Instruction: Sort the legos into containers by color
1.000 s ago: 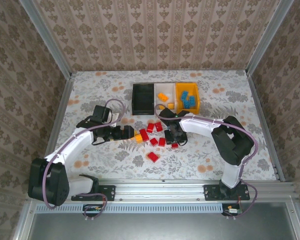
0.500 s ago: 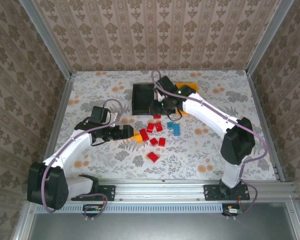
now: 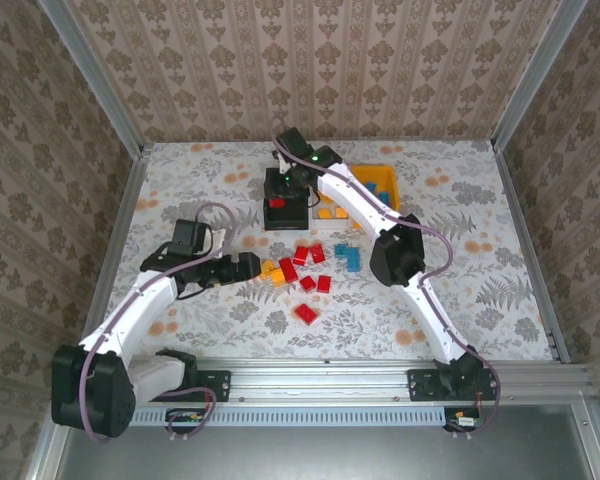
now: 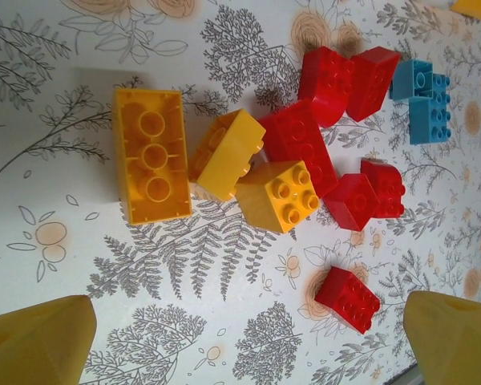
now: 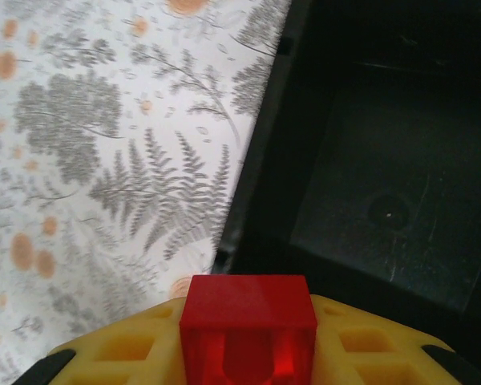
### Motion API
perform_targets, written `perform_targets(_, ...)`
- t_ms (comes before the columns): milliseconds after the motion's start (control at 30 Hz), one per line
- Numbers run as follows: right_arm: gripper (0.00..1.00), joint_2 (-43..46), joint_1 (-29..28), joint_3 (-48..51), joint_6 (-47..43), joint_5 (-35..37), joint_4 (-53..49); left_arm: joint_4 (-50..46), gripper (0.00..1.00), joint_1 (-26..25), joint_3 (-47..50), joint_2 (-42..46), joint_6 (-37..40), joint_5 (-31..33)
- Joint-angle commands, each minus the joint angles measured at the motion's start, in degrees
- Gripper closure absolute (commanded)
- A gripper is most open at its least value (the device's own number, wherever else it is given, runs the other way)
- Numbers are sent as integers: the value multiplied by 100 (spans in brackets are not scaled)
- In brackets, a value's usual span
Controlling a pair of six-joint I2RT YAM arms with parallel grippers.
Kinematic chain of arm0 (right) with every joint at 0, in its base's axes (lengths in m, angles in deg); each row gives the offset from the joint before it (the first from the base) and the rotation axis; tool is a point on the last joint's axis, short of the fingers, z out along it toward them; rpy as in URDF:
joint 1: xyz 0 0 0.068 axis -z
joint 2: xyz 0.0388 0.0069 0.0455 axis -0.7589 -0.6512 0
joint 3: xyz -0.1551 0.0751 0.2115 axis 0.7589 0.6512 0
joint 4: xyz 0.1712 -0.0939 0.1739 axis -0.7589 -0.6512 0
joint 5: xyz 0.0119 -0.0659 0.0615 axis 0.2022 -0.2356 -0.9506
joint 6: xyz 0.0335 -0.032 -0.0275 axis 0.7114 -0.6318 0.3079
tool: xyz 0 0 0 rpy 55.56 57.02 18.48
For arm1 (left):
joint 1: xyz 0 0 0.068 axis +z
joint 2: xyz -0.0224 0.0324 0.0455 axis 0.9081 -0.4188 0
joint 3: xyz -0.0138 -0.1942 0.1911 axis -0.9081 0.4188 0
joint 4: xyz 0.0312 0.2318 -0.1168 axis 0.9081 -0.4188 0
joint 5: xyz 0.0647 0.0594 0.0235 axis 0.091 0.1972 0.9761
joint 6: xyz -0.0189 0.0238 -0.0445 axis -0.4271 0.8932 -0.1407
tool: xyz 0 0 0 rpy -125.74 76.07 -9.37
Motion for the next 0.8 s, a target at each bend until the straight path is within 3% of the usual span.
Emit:
perform_targets(0, 65, -128, 151, -273, -21, 178, -268, -127, 0, 83, 80, 145, 16, -70)
perform_targets(100, 63, -176, 196, -163, -19, 149, -200, -80, 0, 103, 90, 135, 4, -74)
perform_targets(433, 42, 112, 207, -34, -94, 144, -297, -49, 0, 130, 49, -122, 14, 25)
perform_targets(600, 41, 1004, 97, 610, -193, 225, -204, -330, 5, 30, -325, -559, 131, 589)
perform_targets(767, 41, 2757, -6, 2692, -227, 349, 421, -641, 7, -209, -924, -1270, 417, 1257)
